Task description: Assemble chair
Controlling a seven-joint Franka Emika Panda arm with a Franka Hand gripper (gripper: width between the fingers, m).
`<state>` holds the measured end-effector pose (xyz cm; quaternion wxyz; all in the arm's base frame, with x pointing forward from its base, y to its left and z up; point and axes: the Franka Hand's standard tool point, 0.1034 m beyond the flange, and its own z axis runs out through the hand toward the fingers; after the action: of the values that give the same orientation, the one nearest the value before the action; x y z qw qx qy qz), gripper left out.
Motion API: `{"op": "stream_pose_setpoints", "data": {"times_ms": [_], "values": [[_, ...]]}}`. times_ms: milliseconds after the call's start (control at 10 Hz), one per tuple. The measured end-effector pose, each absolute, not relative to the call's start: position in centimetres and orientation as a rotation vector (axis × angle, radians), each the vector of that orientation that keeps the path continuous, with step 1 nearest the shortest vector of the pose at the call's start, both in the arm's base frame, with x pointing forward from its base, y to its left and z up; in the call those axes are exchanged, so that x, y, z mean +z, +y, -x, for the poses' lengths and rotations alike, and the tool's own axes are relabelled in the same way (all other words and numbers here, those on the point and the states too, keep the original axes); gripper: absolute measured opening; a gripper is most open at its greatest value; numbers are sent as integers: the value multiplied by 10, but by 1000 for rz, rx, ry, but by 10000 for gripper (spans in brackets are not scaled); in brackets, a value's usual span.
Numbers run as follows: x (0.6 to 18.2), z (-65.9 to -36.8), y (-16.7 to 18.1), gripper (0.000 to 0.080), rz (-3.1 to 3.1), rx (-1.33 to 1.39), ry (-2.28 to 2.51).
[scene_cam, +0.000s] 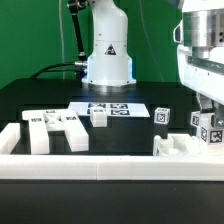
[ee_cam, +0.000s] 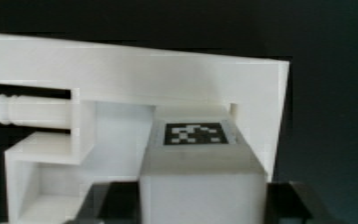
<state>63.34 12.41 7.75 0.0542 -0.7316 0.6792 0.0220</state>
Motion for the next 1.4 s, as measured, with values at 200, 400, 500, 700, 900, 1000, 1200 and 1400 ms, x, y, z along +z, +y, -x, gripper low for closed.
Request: {"op": "stream_pose_setpoints", "data": {"times_ms": [200, 400, 500, 700, 900, 1000, 1200, 1400], "values": [[78, -633, 124, 463, 2295, 62, 1984], [79, -634, 128, 584, 2424, 54, 1824], [79, -633, 131, 629, 2537, 41, 1667], [79, -633, 130, 647, 2669, 26, 1443], [79, -633, 129, 649, 2759, 15, 1262], [79, -633, 129, 649, 2804, 9, 1159], [79, -634, 128, 649, 2907, -23, 906], [80, -637, 127, 649, 3004, -75, 620]]}}
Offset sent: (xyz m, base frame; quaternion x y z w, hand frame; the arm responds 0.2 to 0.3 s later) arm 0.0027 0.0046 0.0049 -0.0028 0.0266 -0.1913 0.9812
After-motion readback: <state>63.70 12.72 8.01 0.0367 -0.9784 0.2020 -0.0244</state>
